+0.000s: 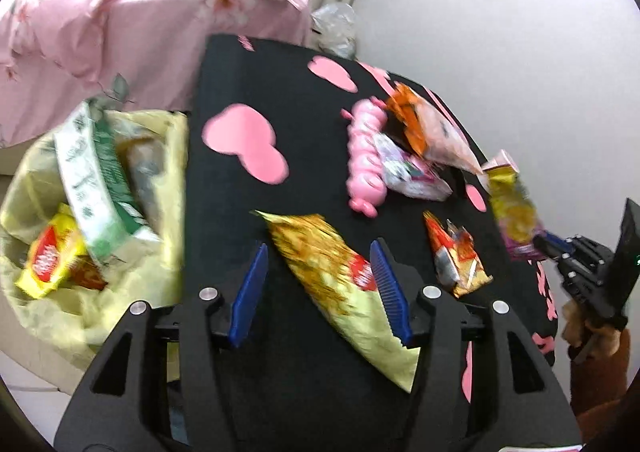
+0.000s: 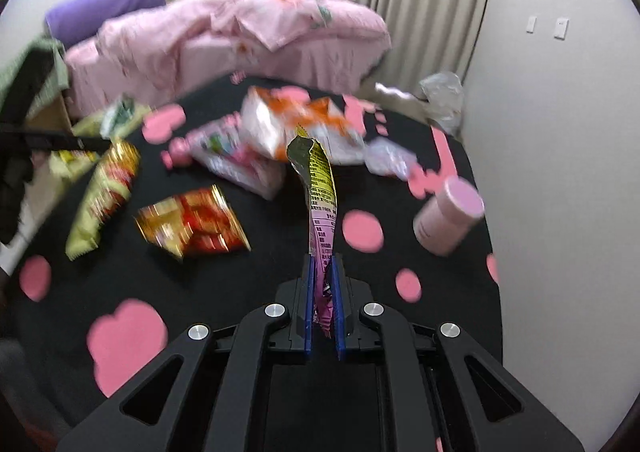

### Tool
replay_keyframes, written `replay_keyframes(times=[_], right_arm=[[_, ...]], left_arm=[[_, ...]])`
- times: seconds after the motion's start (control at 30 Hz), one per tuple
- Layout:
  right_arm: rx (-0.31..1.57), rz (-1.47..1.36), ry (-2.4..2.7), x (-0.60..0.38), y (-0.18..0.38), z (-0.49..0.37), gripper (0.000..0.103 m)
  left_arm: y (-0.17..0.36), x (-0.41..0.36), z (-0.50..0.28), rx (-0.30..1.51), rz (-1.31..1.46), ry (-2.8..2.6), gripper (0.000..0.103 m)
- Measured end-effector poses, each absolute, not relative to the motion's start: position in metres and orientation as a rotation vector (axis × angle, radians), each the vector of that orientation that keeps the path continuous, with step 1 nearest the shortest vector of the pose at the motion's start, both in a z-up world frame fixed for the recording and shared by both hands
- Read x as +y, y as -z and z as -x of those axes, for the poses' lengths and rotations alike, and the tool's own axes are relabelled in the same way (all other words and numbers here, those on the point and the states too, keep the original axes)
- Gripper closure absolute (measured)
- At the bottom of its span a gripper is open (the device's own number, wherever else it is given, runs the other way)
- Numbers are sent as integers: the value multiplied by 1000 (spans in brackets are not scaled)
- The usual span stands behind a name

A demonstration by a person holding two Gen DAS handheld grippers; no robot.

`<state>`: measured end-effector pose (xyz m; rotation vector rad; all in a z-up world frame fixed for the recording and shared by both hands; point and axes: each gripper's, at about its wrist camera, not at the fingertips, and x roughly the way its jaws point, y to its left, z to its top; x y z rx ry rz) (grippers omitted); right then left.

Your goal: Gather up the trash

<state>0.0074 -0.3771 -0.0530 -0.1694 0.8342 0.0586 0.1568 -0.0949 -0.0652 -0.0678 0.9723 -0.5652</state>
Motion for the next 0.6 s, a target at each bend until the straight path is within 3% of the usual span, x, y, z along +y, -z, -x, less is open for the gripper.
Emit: replay_keyframes(times=[0.13, 0.17, 0.2, 0.27, 0.6], right_arm=[[860, 63, -213, -374, 66, -3, 91], [862, 54, -247, -372, 69, -1, 84], [860, 57, -262, -369, 70, 0, 67], [863, 68, -285, -364, 70, 3, 43], [827, -54, -249, -385, 53, -5, 43]], left_arm=[[69, -123, -152, 946, 52, 657, 52], [69, -129, -151, 933, 47, 681, 52], [69, -134, -150, 920, 42, 704, 52], [67, -145, -148, 886, 21, 729, 52], [49, -113, -144, 888, 146, 671, 50]])
